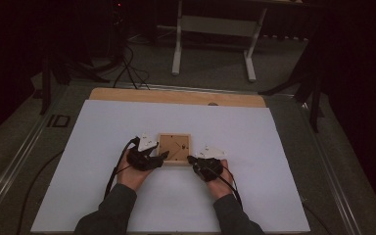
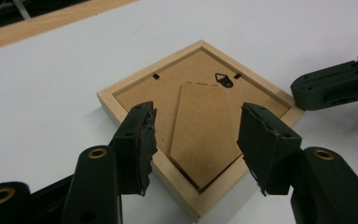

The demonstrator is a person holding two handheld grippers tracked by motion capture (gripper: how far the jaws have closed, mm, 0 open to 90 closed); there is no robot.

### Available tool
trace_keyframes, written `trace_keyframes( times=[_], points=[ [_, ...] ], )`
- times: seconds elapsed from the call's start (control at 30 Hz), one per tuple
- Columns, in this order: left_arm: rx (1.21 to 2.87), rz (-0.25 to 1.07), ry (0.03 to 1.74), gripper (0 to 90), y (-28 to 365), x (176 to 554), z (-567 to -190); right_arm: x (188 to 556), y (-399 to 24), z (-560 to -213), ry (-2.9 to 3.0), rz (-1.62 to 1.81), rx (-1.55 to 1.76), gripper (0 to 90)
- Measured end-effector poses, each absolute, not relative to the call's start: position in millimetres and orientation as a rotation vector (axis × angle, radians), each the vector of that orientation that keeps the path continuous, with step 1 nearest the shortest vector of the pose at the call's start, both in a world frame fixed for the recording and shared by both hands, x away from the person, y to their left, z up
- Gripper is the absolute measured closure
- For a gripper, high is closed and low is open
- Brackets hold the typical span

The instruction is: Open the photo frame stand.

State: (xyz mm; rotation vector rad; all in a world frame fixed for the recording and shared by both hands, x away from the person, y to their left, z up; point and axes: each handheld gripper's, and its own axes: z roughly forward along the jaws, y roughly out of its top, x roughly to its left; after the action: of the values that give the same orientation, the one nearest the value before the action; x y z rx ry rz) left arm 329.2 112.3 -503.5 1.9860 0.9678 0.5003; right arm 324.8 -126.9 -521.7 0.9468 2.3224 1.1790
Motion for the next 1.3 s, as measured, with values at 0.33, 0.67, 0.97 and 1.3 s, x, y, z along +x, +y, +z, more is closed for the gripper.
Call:
trace_keyframes(
  times=[0.33,0.67,0.97,1.3],
  points=[
    [2.029,0.47,0.966,46.1,102,336,-513,325,-127,-522,2.323,1.187,0.944,89.8],
    [2.066,0.46,0.955,47.4,99,342,-520,325,-128,-522,2.323,1.191,0.943,89.7],
    [2.085,0.456,0.961,48.8,96,344,-521,325,-127,-522,2.322,1.19,0.942,89.6],
    [2.101,0.498,0.948,50.7,92,343,-507,325,-128,-522,2.322,1.191,0.94,89.7]
  ],
)
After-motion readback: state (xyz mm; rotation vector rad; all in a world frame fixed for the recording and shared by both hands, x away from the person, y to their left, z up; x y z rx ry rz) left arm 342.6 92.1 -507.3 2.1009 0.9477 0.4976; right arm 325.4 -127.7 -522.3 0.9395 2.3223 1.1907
